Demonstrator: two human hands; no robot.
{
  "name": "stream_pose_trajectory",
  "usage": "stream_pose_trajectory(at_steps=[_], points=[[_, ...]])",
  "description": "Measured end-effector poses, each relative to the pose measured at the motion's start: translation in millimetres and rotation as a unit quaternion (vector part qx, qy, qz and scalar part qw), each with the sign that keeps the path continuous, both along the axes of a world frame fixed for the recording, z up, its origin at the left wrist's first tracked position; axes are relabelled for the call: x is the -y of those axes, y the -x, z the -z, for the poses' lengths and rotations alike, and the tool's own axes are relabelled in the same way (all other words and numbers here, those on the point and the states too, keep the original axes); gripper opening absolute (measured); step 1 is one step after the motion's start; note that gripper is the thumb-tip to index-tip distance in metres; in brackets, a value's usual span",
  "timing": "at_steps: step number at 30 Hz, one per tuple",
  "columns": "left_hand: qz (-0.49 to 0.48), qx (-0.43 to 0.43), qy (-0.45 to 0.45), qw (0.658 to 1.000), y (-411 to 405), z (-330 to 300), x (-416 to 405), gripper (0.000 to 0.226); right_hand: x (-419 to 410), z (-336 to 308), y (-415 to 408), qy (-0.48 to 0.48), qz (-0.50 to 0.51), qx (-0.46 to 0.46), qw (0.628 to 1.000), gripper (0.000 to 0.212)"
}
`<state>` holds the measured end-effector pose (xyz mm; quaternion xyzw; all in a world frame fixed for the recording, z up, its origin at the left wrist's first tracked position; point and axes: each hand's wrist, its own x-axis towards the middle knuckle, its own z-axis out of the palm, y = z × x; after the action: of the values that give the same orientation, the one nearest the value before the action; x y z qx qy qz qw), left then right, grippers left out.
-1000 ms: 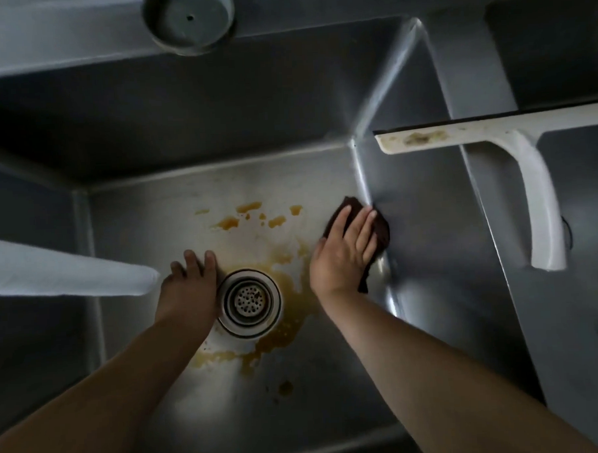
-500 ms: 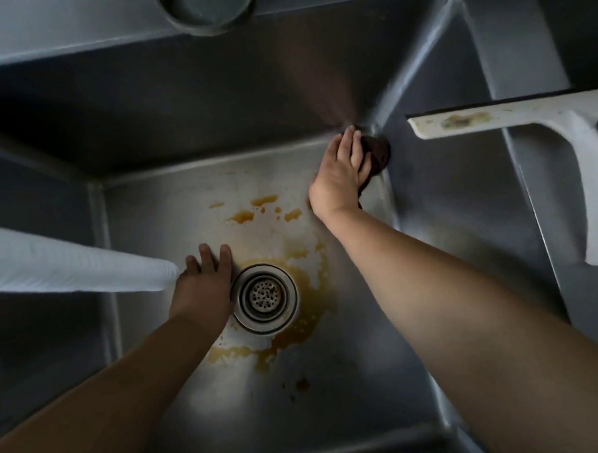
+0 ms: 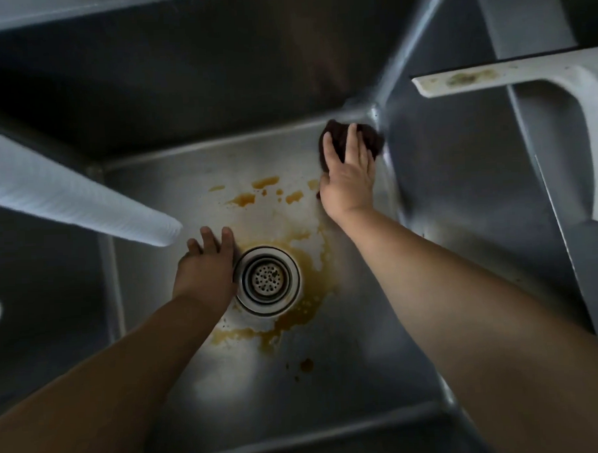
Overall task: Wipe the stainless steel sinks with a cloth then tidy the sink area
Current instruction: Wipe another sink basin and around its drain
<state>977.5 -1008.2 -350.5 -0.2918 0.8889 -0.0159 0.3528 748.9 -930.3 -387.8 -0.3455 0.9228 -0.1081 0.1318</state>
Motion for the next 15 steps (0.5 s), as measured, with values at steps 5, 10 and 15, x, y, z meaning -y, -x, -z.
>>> stream_pose_trajectory(at_steps=[5, 10, 15], points=[[-0.01, -0.003, -0.009, 1.0, 0, -4, -1, 0.095, -45, -5, -34, 0.004, -0.162, -0.005, 0.987, 0.067], [-0.01, -0.009, -0.014, 1.0, -2, -7, -1, 0.091, -105, -9, -84, -0.039, -0.235, 0.013, 0.971, 0.071], [-0.019, -0.025, -0.021, 0.999, -4, -9, -1, 0.087, -166, -15, -137, -0.114, -0.28, 0.036, 0.953, 0.073]])
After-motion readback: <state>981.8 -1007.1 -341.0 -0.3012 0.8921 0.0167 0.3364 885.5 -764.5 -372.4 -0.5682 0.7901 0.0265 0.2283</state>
